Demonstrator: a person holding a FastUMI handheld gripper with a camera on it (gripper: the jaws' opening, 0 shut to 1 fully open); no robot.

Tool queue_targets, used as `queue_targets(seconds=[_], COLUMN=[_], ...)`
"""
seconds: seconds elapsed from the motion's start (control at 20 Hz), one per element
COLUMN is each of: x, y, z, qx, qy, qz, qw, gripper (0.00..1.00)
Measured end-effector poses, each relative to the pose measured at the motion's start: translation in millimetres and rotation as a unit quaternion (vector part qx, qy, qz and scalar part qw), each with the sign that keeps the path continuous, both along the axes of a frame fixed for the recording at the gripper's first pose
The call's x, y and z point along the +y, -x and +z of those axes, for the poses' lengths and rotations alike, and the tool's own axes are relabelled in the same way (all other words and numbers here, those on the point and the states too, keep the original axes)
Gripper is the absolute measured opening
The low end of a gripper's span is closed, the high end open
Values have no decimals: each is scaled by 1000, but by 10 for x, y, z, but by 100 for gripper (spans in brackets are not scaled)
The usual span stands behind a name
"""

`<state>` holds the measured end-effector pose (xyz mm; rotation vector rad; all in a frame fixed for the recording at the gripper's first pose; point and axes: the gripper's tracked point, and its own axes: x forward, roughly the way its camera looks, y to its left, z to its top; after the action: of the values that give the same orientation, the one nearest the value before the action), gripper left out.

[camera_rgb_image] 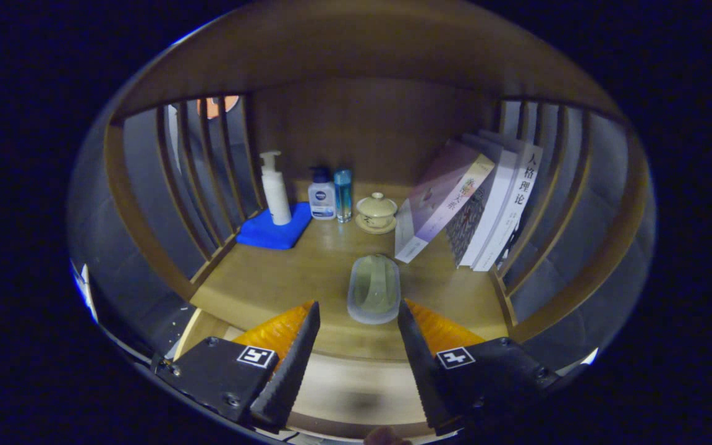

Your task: Pull open the drawer, take out the items inside it, and place them on the countertop above the cabinet.

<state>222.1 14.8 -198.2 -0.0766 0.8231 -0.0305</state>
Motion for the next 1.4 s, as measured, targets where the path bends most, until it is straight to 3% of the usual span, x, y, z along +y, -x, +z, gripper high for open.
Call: queue_targets(seconds=[0.1,0.3,0.7,1.05,1.4], x=[101,207,411,682,494], y=[204,559,1194,1699,2048], z=[52,163,316,-47,-655], qx=[-17,-59,-152,-192,-207], qy=[-8,-14,-18,7,-12], qz=[11,19,30,64,5], qw=[1000,998,988,979,978], gripper=[81,94,98,98,98])
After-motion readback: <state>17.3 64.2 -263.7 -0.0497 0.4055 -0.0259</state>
